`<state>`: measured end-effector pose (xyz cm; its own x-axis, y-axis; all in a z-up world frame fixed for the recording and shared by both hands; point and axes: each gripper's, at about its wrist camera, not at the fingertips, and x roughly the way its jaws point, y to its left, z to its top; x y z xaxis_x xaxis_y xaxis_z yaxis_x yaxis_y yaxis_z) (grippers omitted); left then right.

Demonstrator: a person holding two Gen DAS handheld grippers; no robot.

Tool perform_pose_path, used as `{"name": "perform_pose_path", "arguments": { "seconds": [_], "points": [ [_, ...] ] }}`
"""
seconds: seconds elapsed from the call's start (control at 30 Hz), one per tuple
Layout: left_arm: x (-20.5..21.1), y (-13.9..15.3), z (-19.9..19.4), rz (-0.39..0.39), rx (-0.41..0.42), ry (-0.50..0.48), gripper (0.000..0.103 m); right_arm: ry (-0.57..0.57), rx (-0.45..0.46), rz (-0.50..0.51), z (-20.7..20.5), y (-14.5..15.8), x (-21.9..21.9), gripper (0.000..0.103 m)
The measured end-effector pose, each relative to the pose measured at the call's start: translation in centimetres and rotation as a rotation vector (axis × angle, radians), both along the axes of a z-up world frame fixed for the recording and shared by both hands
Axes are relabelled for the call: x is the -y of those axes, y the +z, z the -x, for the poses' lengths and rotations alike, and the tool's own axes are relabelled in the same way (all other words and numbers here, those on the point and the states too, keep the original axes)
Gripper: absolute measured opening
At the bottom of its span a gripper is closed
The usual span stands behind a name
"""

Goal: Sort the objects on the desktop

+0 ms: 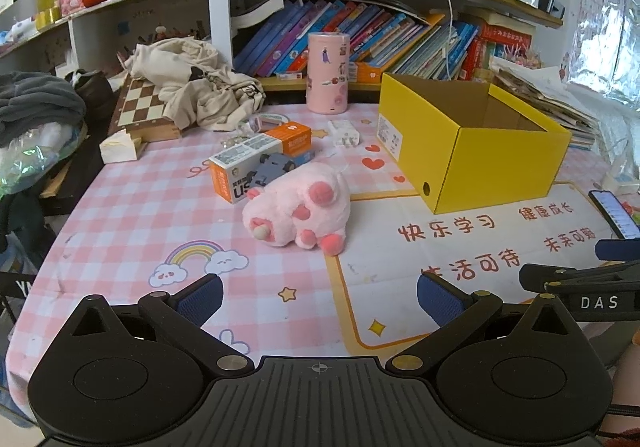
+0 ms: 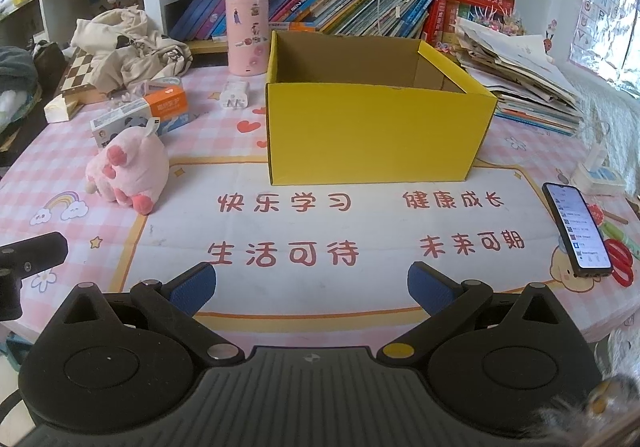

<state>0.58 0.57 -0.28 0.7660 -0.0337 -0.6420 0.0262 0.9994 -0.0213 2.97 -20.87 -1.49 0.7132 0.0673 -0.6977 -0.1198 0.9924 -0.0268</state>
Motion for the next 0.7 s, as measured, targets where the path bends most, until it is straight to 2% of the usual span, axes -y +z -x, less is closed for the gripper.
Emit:
{"name": "perform_pose_path", "arguments": {
  "seconds": [0.7],
  "points": [
    [-1.3, 0.0, -0.1, 0.039, 0.028, -0.034, 0.103, 0.029, 0.019, -0.004, 0.0, 0.3, -1.0, 0.103]
  ]
}}
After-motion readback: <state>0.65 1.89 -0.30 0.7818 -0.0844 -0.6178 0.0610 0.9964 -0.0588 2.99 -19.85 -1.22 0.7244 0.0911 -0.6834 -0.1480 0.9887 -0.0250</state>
